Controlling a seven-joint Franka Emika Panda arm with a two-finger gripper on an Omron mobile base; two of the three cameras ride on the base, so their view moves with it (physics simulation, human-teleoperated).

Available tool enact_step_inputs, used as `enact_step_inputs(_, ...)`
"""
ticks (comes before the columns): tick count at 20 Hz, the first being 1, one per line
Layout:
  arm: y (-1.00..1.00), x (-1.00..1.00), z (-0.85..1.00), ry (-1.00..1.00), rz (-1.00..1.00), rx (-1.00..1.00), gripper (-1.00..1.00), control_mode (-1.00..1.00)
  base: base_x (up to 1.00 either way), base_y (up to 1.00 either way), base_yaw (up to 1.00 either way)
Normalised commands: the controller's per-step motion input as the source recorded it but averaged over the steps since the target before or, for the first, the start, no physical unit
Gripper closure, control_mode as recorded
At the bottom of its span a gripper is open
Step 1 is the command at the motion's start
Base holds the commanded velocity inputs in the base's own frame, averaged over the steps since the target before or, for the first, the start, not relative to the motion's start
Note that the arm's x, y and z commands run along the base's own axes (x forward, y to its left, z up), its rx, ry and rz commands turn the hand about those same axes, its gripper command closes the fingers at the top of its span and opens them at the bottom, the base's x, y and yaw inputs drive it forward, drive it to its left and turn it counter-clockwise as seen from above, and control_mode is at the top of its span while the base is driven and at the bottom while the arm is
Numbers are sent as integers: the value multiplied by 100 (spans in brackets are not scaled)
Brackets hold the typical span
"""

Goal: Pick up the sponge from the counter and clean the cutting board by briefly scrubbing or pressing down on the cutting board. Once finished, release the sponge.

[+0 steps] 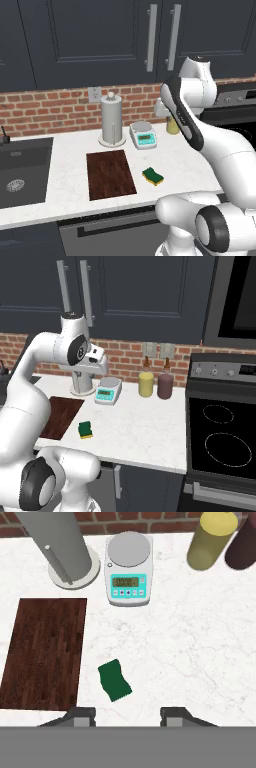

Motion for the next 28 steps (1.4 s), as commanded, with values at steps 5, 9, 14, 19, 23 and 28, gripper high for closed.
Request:
enact_step_inputs(5,0,-17,0,0,0,0,-100,-100,0,0,0)
enact_step_inputs(9,1,-50,0,0,3,0,-100,-100,0,0,0)
enact_step_inputs(14,2,-64,-2,0,4,0,-100,-100,0,0,0)
enact_step_inputs(19,12,-60,-37,0,2,-6,-100,-100,0,0,0)
enact_step_inputs(23,29,-22,-57,0,9,-12,-100,-100,0,0,0)
enact_step_inputs(28,25,-1,-54,1,13,-10,-100,-100,0,0,0)
